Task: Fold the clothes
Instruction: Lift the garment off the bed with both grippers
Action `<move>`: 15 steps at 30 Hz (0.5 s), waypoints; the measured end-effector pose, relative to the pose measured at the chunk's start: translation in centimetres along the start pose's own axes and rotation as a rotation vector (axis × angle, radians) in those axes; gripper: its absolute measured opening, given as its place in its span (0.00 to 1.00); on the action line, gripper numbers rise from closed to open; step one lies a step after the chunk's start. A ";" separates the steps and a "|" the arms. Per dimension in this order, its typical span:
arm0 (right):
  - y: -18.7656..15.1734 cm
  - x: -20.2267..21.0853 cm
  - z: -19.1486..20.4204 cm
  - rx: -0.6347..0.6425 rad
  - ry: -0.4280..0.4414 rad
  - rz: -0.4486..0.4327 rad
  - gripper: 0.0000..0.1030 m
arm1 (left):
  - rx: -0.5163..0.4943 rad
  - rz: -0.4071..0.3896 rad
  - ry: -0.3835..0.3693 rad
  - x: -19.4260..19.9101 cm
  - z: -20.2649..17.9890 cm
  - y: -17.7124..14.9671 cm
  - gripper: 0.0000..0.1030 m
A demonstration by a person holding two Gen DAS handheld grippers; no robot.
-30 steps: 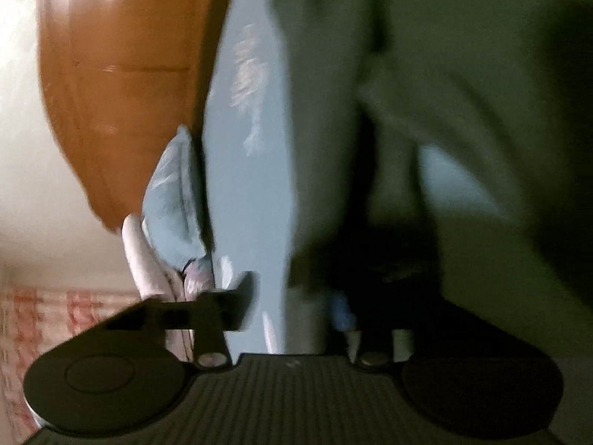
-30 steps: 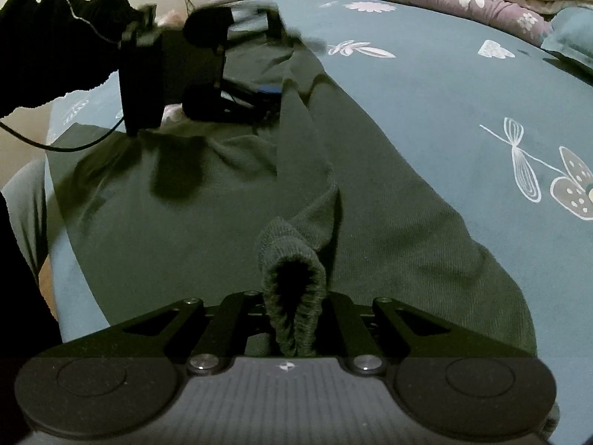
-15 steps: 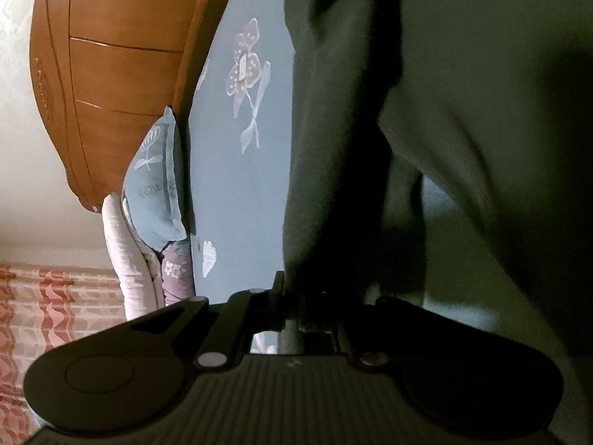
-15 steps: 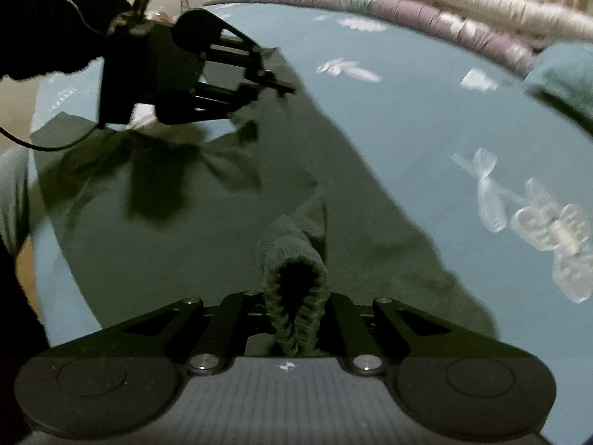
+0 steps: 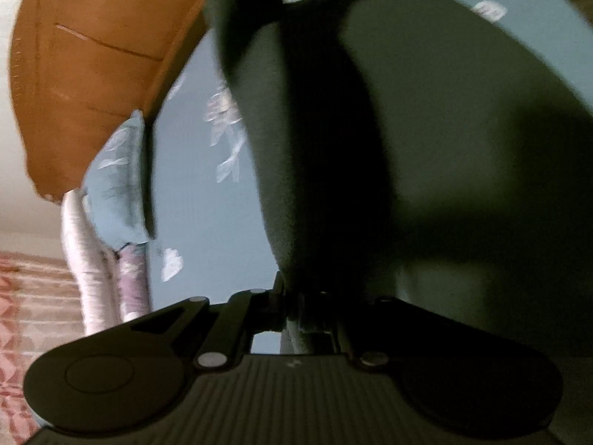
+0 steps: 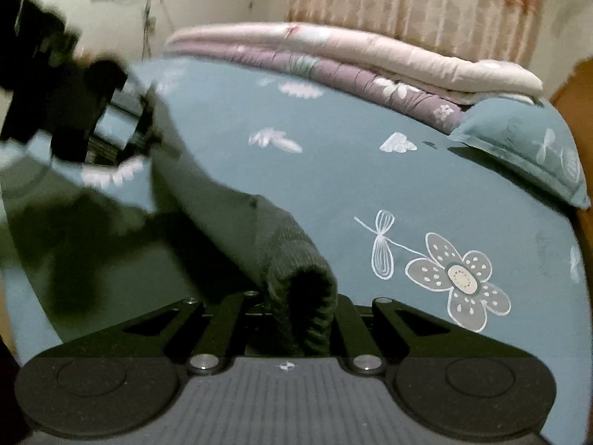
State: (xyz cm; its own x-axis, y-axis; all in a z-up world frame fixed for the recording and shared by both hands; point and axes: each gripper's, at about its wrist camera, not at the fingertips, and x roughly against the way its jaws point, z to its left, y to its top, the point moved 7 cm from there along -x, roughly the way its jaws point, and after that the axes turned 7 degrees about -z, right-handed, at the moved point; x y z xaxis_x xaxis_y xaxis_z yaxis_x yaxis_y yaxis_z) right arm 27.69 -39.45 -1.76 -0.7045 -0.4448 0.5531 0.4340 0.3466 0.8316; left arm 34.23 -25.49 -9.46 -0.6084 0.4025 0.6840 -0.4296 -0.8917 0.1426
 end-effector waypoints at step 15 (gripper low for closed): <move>-3.0 2.9 -1.1 -0.127 0.058 0.019 0.11 | 0.031 -0.113 -0.255 2.8 -4.4 4.4 0.02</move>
State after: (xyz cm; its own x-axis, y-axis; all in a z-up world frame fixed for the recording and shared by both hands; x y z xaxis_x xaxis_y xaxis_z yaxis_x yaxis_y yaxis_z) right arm 24.95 -42.70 -2.55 -0.6636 -0.4872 0.5677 0.5173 0.2493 0.8187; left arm 27.71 -27.35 -10.09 -0.3690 0.4380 0.8197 -0.4618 -0.8518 0.2473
